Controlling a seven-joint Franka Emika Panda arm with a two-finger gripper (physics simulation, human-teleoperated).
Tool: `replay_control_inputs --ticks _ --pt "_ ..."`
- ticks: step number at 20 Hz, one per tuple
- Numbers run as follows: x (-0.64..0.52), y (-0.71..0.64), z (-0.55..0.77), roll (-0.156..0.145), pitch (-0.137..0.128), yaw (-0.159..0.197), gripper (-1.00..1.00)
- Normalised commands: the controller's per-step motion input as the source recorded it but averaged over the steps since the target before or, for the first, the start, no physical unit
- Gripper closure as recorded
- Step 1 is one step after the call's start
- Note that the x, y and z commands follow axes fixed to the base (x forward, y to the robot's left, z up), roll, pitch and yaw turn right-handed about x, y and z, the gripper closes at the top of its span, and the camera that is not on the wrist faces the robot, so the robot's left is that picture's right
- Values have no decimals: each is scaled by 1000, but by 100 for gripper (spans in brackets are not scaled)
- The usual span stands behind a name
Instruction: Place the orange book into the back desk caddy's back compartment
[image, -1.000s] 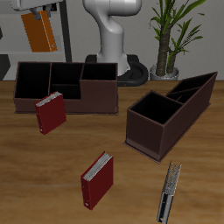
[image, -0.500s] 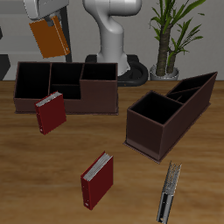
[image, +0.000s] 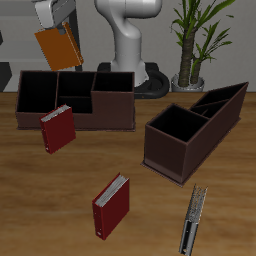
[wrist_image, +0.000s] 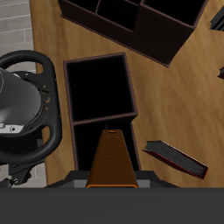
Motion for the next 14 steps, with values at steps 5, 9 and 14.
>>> replay_control_inputs --ticks 5,9,14 --pt "-29 49 34 -6 10 65 100" --pt "-114 204 -93 36 34 37 100" --pt "2 17 -105 -6 39 11 100"
